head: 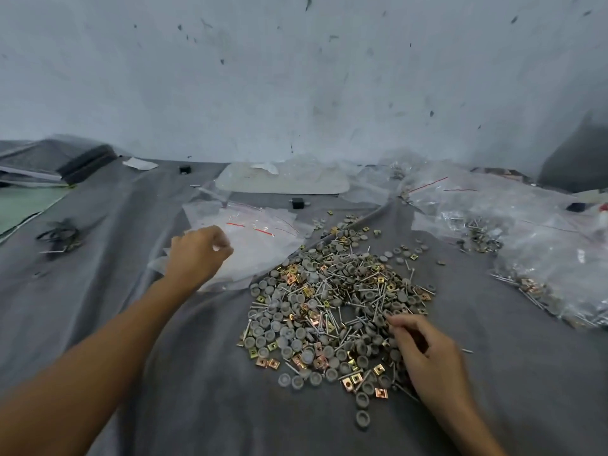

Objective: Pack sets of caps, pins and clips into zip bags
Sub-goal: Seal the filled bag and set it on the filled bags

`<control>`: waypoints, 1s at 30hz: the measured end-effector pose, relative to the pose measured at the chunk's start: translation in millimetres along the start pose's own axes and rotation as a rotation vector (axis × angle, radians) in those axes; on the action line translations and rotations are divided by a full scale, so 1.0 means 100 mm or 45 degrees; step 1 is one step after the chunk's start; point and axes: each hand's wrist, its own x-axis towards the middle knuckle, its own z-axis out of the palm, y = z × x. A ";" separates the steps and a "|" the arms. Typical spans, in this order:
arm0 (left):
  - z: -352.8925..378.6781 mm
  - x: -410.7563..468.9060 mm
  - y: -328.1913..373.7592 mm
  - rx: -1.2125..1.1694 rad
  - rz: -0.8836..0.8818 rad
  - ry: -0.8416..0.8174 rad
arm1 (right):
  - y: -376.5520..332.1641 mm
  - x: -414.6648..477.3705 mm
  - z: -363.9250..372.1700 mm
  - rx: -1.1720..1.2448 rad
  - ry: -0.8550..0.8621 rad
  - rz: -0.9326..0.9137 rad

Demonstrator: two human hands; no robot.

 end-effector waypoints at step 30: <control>-1.01 -0.77 1.12 -2.026 -0.430 -0.736 | -1.39 0.00 0.17 1.234 -0.712 0.073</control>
